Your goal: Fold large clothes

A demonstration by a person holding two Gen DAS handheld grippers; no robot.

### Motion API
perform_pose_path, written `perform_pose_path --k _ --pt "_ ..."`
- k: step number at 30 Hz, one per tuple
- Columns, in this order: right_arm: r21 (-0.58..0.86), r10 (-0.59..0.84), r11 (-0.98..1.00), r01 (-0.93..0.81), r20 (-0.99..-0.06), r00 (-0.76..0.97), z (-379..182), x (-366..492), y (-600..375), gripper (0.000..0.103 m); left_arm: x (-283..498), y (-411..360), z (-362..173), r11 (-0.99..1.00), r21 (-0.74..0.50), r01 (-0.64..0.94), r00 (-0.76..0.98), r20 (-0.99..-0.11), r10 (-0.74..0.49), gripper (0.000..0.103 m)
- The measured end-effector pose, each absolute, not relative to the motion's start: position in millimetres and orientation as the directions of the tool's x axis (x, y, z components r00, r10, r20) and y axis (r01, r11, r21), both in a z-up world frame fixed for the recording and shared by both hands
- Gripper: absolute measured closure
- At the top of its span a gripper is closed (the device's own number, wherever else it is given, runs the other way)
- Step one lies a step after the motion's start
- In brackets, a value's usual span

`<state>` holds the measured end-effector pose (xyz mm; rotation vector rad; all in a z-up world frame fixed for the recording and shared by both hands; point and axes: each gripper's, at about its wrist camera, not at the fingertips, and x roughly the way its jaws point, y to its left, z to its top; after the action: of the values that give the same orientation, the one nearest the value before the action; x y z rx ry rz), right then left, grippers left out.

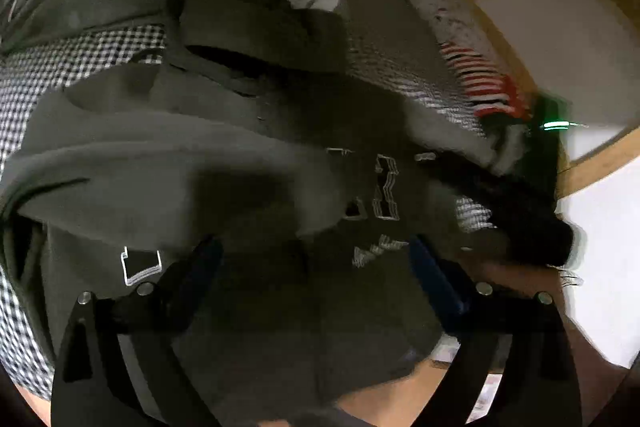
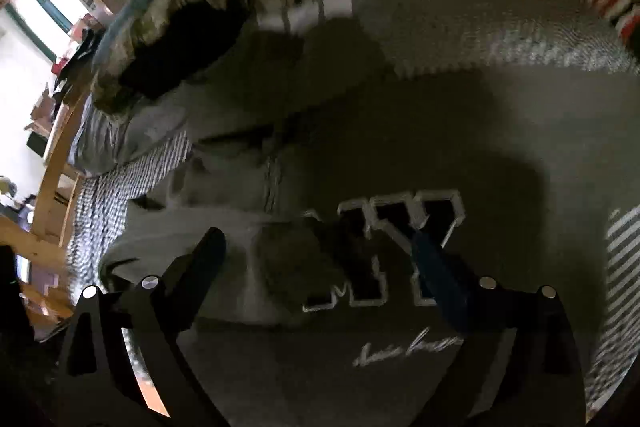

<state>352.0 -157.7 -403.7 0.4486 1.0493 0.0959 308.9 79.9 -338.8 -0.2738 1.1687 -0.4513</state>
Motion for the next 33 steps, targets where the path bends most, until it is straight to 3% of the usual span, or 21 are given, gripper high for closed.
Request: perform_pose_path --k 5,6,9,11,13,16,17,20,21,22,26,28,29,33 --pt "0.408 0.319 0.903 0.135 -0.847 0.425 -433 359 -136 0.01 332 172 -322 0.985 -0.174 0.002 0.531 -0.835 -0.148 0.011" --pt "0.433 0.347 0.889 0.151 -0.85 0.397 -441 362 -136 0.01 345 190 -327 0.982 -0.188 -0.029 0.532 -0.835 -0.144 0.011" --pt "0.51 0.44 0.829 0.229 -0.848 0.295 -482 379 -129 0.013 405 232 -380 0.93 -0.362 -0.067 0.396 -0.865 -0.308 0.011" --pt "0.48 0.406 0.845 0.237 -0.863 0.302 -488 385 -125 0.037 425 240 -430 0.927 -0.353 -0.126 0.232 -0.919 -0.319 0.011" --pt "0.539 0.466 0.817 0.204 -0.826 0.315 -484 392 -121 0.071 418 228 -454 0.949 -0.309 -0.07 0.19 -0.938 -0.291 0.011" --pt "0.602 0.518 0.792 0.102 -0.751 0.41 -456 399 -116 0.072 388 199 -450 0.98 -0.183 0.071 0.24 -0.951 -0.195 0.011" --pt "0.618 0.531 0.784 0.065 -0.72 0.446 -444 401 -117 0.072 374 191 -449 0.984 -0.153 0.093 0.264 -0.949 -0.173 0.011" --pt "0.599 0.527 0.8 -0.009 -0.696 0.488 -426 401 -116 0.071 347 184 -449 0.973 -0.214 0.082 0.299 -0.926 -0.229 0.011" --pt "0.597 0.524 0.802 0.002 -0.707 0.475 -431 396 -117 0.066 338 174 -456 0.974 -0.206 0.093 0.275 -0.935 -0.224 0.011" --pt "0.574 0.497 0.818 0.04 -0.74 0.453 -438 392 -123 0.052 336 173 -458 0.979 -0.17 0.116 0.263 -0.945 -0.195 0.011" --pt "0.428 0.264 0.848 0.313 -0.853 0.451 -456 360 -173 0.046 326 143 -465 0.972 0.008 0.235 0.26 -0.964 -0.054 0.011" --pt "0.39 0.19 0.862 0.323 -0.841 0.507 -437 350 -188 0.023 326 147 -449 0.975 -0.044 0.216 0.278 -0.955 -0.104 0.011" --pt "0.377 0.182 0.874 0.307 -0.839 0.512 -430 352 -186 0.016 327 153 -436 0.979 -0.103 0.178 0.295 -0.943 -0.153 0.011" --pt "0.266 0.166 0.955 0.134 -0.849 0.502 -411 375 -142 0.014 347 164 -393 0.974 -0.226 0.006 0.358 -0.909 -0.213 0.011"
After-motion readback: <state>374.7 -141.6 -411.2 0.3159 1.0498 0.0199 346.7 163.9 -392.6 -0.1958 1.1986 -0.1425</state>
